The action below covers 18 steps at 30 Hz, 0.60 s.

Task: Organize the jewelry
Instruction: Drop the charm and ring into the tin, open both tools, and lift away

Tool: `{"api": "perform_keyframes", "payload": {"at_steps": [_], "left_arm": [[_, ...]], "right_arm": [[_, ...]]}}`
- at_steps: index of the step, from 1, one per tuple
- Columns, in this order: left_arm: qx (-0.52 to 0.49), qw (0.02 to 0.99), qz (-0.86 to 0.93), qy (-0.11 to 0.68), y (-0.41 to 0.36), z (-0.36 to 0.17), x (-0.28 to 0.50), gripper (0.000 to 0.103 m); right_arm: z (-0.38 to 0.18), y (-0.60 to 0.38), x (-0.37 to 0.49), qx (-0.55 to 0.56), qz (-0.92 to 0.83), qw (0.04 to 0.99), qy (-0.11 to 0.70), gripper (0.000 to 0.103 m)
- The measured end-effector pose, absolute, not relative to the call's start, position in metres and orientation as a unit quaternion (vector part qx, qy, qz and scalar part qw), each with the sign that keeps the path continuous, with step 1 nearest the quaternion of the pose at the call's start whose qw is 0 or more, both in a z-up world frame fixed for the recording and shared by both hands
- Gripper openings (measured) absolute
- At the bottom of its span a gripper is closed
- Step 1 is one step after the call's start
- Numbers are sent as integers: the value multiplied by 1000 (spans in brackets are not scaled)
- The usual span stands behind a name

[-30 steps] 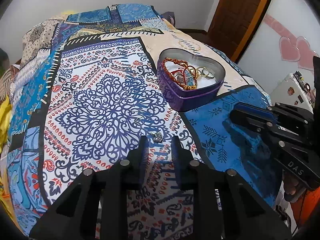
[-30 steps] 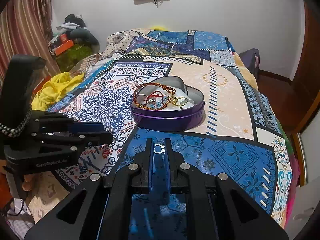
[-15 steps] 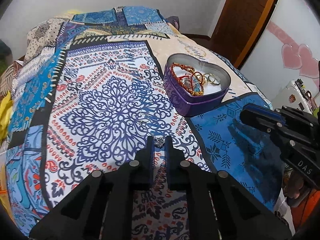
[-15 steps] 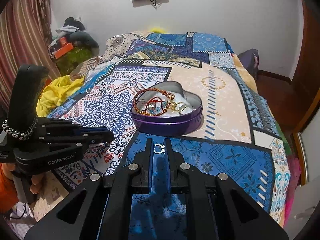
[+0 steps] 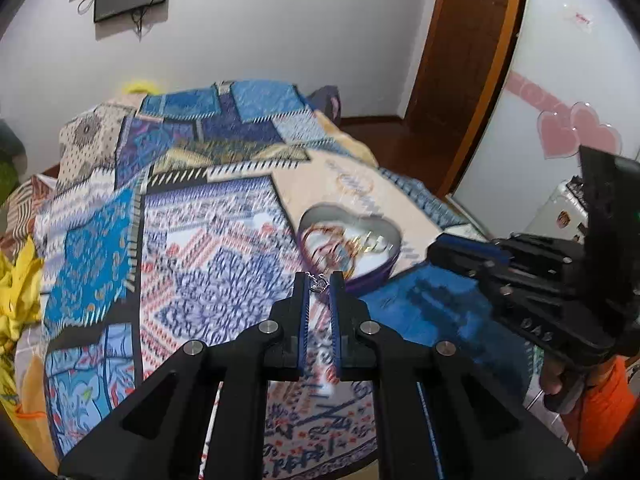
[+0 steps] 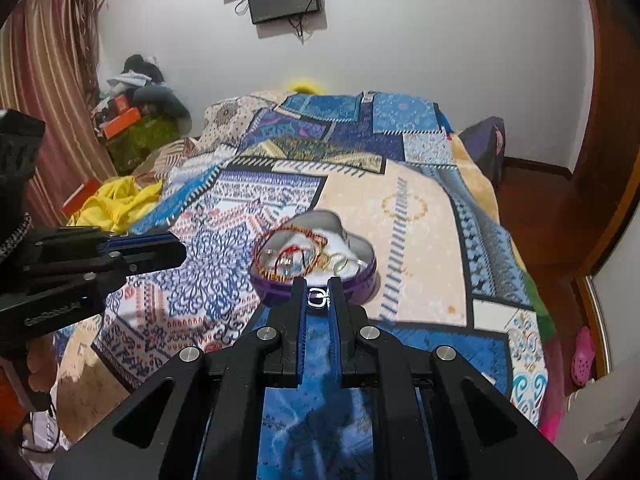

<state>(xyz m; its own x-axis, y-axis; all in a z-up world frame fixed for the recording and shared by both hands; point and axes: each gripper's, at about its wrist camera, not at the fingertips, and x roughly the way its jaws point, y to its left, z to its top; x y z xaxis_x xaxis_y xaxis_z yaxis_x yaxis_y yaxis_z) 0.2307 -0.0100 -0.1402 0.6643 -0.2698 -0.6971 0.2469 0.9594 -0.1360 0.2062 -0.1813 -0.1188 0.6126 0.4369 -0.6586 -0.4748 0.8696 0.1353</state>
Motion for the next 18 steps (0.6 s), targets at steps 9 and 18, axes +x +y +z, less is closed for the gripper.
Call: {"api": "perform_keyframes", "payload": {"at_steps": [9, 18], "left_arm": [[-9, 926, -162, 341, -27, -110, 244, 9], [-3, 925, -166, 341, -35, -115, 267, 9]], "right_arm": [[-102, -180, 218, -21, 252, 909, 331, 9], [-107, -173, 233, -19, 254, 908, 333, 9]]}}
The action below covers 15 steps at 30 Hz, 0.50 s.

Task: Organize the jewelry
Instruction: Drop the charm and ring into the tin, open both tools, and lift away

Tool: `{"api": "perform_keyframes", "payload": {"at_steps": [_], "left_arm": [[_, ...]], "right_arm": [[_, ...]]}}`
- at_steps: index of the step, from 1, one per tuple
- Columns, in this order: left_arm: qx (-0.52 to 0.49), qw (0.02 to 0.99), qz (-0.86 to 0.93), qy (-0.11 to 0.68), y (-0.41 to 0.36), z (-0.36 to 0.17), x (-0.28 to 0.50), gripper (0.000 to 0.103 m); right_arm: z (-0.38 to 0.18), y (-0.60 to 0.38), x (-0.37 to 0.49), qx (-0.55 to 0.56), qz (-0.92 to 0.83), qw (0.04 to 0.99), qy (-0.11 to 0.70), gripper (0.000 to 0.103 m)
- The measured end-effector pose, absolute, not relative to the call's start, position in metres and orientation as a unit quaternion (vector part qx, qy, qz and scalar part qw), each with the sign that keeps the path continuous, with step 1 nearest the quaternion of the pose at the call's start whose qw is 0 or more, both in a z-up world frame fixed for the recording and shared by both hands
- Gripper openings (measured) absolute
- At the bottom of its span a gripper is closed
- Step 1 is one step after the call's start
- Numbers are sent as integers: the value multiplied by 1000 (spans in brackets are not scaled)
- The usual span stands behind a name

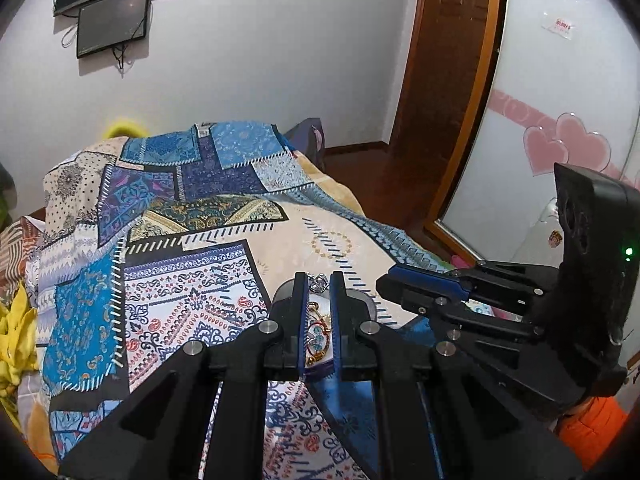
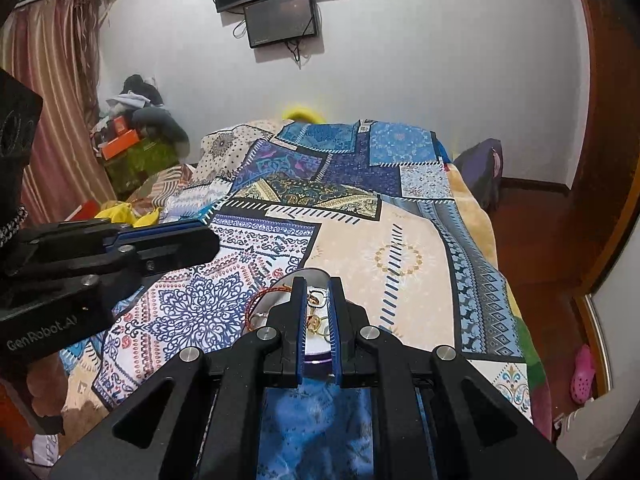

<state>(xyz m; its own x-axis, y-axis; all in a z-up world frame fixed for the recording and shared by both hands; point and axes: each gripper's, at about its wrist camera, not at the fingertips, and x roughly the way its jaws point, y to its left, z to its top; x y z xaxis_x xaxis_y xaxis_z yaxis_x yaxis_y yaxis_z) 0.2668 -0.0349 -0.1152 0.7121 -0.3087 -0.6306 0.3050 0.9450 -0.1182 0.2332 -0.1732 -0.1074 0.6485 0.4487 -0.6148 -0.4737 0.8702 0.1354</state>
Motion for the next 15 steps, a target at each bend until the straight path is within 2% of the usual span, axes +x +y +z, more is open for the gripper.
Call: {"api": "perform_keyframes", "payload": {"at_steps": [15], "left_arm": [[10, 896, -164, 412, -43, -172, 307, 9]], "right_arm": [[-151, -169, 259, -17, 250, 881, 402, 9]]}}
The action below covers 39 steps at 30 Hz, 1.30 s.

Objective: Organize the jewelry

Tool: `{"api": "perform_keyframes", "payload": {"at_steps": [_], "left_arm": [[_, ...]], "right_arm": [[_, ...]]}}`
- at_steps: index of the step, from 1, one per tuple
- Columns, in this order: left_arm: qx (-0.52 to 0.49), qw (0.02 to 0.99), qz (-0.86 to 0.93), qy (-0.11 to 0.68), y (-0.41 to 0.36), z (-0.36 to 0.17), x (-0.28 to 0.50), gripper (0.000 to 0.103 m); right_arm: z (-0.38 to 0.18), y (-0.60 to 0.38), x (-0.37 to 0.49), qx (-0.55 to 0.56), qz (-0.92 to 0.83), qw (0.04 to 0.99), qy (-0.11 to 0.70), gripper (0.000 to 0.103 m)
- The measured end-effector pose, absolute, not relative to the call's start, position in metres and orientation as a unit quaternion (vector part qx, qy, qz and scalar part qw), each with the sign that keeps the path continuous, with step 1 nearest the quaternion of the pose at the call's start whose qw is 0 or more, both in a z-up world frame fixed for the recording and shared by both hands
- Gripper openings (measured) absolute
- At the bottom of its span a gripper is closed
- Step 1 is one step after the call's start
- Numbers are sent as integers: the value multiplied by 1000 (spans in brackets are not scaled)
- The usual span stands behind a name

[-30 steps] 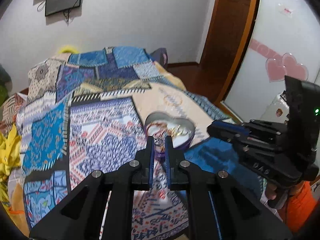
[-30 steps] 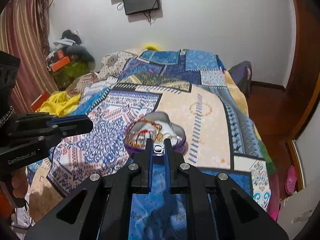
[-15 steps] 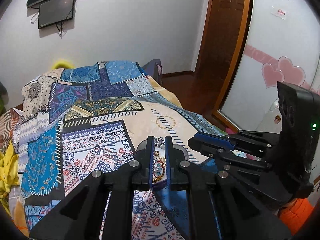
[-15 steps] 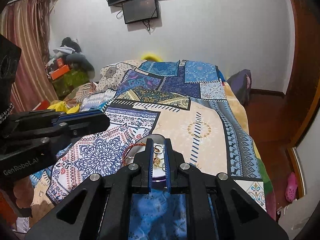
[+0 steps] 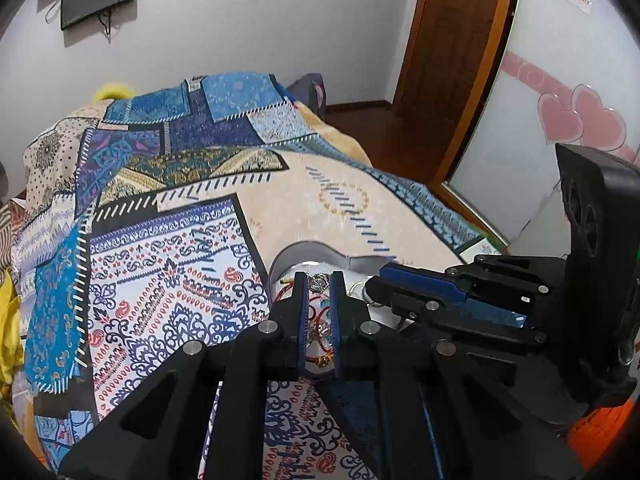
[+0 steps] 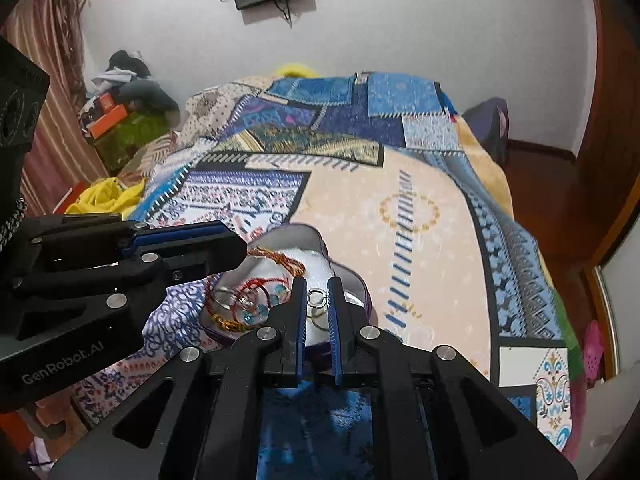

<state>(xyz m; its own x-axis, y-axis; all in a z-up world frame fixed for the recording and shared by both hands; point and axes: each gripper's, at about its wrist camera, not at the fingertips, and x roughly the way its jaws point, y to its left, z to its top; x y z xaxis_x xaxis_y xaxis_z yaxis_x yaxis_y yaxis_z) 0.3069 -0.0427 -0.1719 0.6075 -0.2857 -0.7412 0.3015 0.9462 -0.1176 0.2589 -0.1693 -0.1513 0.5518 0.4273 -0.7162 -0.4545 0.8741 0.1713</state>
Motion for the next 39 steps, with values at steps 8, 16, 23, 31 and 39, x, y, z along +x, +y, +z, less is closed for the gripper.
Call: {"api": "perform_keyframes", "payload": {"at_steps": [8, 16, 23, 31, 39], "left_arm": [[13, 895, -159, 417, -43, -174, 305, 9], [10, 906, -152, 394, -35, -147, 284, 33], [-7, 931, -140, 337, -19, -98, 246, 40], [-25, 967, -104, 230, -1, -23, 174, 43], [-17, 990, -72, 124, -3, 28, 92, 52]], "right_arm": [[-150, -167, 258, -25, 254, 877, 406, 9], [-135, -166, 254, -23, 257, 874, 411, 16], [-86, -172, 225, -38, 246, 902, 352, 18], [3, -190, 150, -24, 230, 949, 215, 18], [59, -195, 68, -17, 225, 969, 96, 19]]}}
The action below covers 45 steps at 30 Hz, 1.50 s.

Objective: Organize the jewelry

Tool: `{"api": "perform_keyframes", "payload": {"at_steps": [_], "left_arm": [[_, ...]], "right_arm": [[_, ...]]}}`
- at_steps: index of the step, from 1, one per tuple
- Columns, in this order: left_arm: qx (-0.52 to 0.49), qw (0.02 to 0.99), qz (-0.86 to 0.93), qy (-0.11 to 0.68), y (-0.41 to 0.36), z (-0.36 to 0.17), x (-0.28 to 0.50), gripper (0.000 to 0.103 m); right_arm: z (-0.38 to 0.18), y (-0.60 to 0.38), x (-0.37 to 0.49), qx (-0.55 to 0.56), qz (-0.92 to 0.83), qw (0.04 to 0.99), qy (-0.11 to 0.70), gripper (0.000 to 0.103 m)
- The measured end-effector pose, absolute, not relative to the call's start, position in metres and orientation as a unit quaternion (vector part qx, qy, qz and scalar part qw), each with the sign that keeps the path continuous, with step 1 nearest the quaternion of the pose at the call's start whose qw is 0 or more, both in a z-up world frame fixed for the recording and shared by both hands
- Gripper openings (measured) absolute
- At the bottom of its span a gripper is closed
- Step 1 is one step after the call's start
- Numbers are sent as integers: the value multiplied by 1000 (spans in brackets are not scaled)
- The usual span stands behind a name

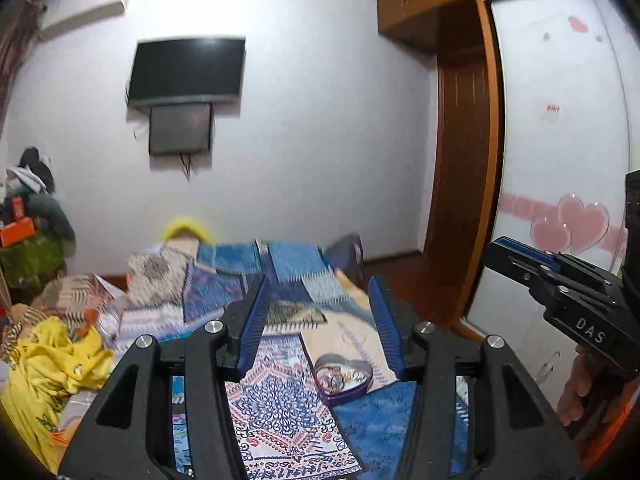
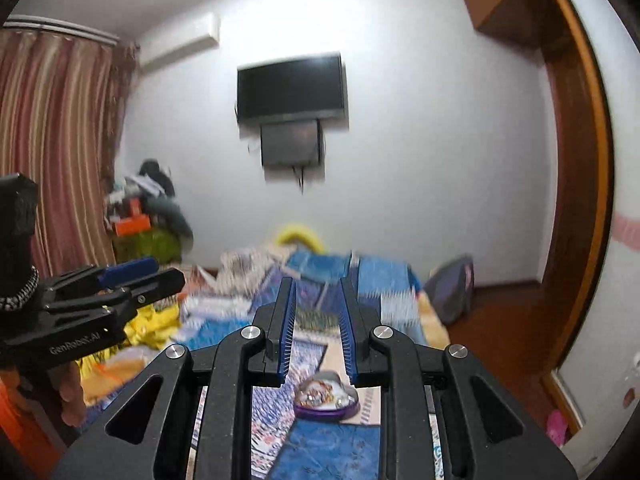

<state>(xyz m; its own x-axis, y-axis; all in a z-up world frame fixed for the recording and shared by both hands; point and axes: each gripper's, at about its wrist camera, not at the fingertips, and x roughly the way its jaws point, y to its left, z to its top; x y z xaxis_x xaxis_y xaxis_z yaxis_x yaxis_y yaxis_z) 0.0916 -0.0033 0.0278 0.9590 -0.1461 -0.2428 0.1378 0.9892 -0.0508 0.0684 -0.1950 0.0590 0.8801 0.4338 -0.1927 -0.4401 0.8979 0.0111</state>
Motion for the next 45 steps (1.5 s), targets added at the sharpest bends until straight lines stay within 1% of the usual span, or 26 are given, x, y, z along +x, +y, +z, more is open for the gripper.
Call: {"api": "perform_keyframes", "payload": {"at_steps": [1, 2, 3, 4, 5, 6, 7, 8, 9, 10, 11, 12, 13, 22, 45], "left_arm": [[-15, 991, -66, 112, -4, 32, 82, 54], [-12, 993, -59, 99, -5, 34, 73, 58], [-10, 995, -49, 87, -7, 36, 64, 63], [-8, 996, -41, 78, -7, 37, 58, 66], [-7, 997, -35, 71, -8, 38, 51, 73], [-8, 997, -31, 67, -9, 37, 47, 82], [-9, 997, -29, 65, -9, 37, 43, 86], [-11, 998, -25, 62, -9, 36, 38, 94], [-13, 998, -21, 58, -9, 35, 34, 97], [-13, 998, -17, 56, -9, 35, 32, 98], [-12, 998, -15, 56, -10, 35, 29, 98], [-9, 998, -14, 56, -10, 34, 26, 99], [-8, 998, -14, 56, -10, 35, 25, 99], [-7, 998, -18, 59, -10, 29, 18, 100], [-9, 997, -17, 71, -9, 23, 22, 101]], "right_arm": [[62, -194, 60, -18, 224, 971, 86, 20], [64, -194, 55, -19, 223, 971, 79, 22], [64, -194, 51, -19, 222, 972, 74, 27], [66, -194, 44, -17, 218, 974, 65, 38], [65, -192, 42, -16, 212, 975, 59, 44], [64, -192, 40, -16, 204, 978, 52, 58], [61, -190, 40, -15, 195, 980, 47, 72], [60, -190, 39, -14, 182, 982, 40, 78], [59, -189, 39, -14, 173, 984, 37, 87], [57, -188, 37, -12, 160, 986, 33, 93], [56, -188, 37, -12, 154, 987, 33, 95], [55, -188, 36, -12, 148, 988, 33, 101], [57, -188, 33, -13, 145, 989, 33, 103], [49, -188, 20, -29, 154, 987, 47, 103], [48, -199, 17, -14, 156, 985, 69, 103]]}}
